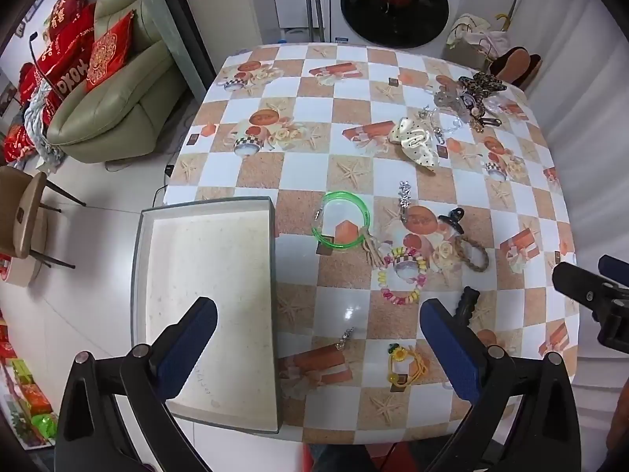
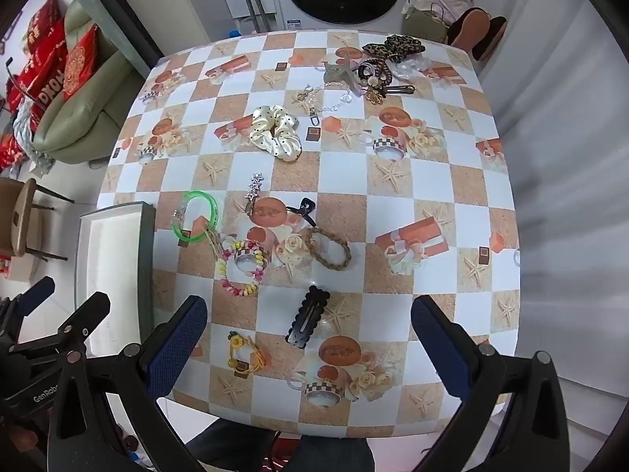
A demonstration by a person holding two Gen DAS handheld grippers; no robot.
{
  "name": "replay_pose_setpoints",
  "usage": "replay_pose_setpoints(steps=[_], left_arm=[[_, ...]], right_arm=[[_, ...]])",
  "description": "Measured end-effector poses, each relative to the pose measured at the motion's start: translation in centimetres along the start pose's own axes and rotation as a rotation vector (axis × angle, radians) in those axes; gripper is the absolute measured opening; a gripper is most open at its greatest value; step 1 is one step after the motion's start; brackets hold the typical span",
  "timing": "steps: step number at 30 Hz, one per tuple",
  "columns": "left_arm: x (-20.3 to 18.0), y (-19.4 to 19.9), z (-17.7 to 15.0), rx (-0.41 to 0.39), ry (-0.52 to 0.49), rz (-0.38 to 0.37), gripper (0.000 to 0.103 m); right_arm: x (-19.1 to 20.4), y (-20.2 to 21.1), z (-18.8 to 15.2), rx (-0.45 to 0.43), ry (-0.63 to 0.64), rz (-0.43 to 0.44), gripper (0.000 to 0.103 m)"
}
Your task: Organize jewelry
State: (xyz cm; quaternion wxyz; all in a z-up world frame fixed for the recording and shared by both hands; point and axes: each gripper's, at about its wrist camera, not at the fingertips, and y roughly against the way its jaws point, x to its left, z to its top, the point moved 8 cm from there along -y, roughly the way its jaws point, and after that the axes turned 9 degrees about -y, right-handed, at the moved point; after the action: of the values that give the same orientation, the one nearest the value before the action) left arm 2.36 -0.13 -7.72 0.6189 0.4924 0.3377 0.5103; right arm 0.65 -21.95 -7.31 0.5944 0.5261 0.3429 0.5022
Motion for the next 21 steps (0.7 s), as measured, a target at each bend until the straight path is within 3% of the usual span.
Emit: replay_pose_setpoints(steps=[21], left_arm=[[-0.7,-1.0,-0.1,0.026,0.004,-0.022,0.103]], right_arm=[[0.7,-0.6,0.4,0.019,0.012,0.016,0.103]])
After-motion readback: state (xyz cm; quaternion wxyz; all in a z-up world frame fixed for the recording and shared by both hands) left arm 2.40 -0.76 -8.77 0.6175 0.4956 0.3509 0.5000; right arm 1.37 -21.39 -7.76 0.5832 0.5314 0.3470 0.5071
